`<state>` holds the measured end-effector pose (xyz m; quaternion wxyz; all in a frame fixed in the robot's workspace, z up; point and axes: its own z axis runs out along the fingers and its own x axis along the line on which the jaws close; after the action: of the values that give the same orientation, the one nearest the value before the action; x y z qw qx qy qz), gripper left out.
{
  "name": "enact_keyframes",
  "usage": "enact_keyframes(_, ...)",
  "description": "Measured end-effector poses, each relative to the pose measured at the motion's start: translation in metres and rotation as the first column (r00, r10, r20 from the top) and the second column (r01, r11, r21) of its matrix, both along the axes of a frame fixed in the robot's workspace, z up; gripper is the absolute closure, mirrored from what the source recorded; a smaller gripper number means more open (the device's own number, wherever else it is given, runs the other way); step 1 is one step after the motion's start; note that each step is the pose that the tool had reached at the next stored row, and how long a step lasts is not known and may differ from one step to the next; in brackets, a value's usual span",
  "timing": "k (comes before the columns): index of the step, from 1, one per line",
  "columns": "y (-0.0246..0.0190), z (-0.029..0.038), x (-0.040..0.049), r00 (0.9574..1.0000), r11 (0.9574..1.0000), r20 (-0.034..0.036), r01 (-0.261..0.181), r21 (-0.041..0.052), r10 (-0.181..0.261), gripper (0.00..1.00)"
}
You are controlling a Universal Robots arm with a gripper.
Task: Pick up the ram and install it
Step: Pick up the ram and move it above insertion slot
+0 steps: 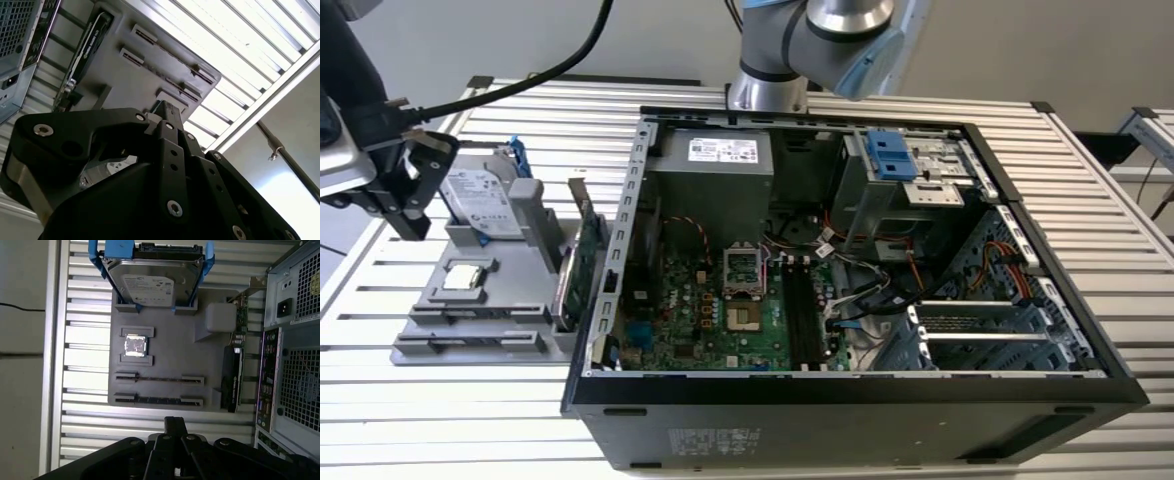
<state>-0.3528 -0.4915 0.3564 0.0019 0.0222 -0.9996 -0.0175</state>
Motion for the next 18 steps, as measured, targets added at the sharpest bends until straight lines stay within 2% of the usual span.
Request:
enact_keyframes(5, 0.0000, -0.0006, 0.0000, 1.0000, 1.0000, 0.0000, 0.000, 0.0008, 0.000, 1.00)
enact_keyframes(18, 0.0000, -0.0006, 0.0000, 1.0000, 0.9998, 0.0001, 0.000, 0.0220, 0.000, 1.00)
